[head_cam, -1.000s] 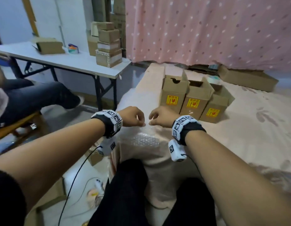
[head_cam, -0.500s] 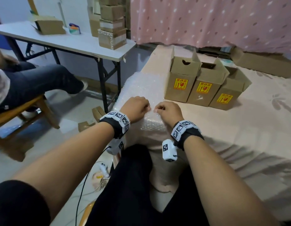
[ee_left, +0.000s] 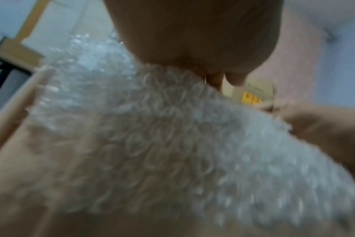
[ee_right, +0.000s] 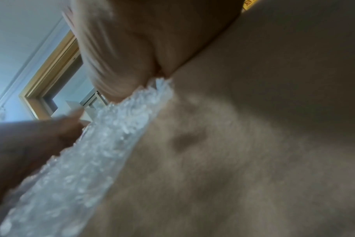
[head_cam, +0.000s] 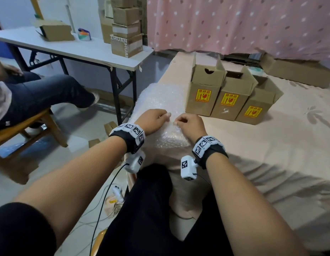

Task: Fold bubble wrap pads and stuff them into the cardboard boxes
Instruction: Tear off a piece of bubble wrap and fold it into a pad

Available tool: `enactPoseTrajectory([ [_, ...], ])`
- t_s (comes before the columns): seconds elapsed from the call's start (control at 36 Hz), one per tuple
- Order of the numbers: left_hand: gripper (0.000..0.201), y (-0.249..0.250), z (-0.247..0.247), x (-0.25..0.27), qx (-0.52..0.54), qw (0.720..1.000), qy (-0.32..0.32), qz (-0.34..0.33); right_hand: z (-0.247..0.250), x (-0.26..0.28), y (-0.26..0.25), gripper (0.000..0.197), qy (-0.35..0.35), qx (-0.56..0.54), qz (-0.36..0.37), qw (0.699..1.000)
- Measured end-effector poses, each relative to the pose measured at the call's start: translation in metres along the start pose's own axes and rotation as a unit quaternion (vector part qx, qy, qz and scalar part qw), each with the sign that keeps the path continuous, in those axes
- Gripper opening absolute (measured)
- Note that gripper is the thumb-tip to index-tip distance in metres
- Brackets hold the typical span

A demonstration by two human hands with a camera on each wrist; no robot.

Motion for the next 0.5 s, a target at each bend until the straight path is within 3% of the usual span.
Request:
enactPoseTrajectory([
  [0.08, 0.025, 0.009, 0.006, -0.003, 0.077, 0.997, -0.006, -0.002, 0.006, 0.000, 0.003, 0.010, 0.012, -0.026, -0.018, 0.999],
  [0.25, 0.020, 0.018, -0.006, -0.010, -0.019, 0.995, -0.095, -0.019, 0.015, -0.001, 0.013, 0.022, 0.054, -0.091, -0.051, 0.993],
  [0.42, 0.010, 0.025, 0.016, -0.019, 0.019, 1.000, 0.013, -0.013, 0.037, 0.006, 0.024, 0.031, 0.124, -0.185, -0.088, 0.971],
  [0.5, 0.007, 0.033, 0.024, -0.022, 0.022, 0.999, 0.042, -0.019, 0.037, 0.003, 0.028, 0.032, 0.123, -0.285, -0.088, 0.946],
])
Point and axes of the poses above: each hand's wrist, its own x-axis away from the middle knuckle, its own z-axis out of the back of the hand, y = z × x, the point moved 9 cm from there along -x, towards the middle knuckle, and after that the axes turned 3 degrees about x, right-handed, at the moved point
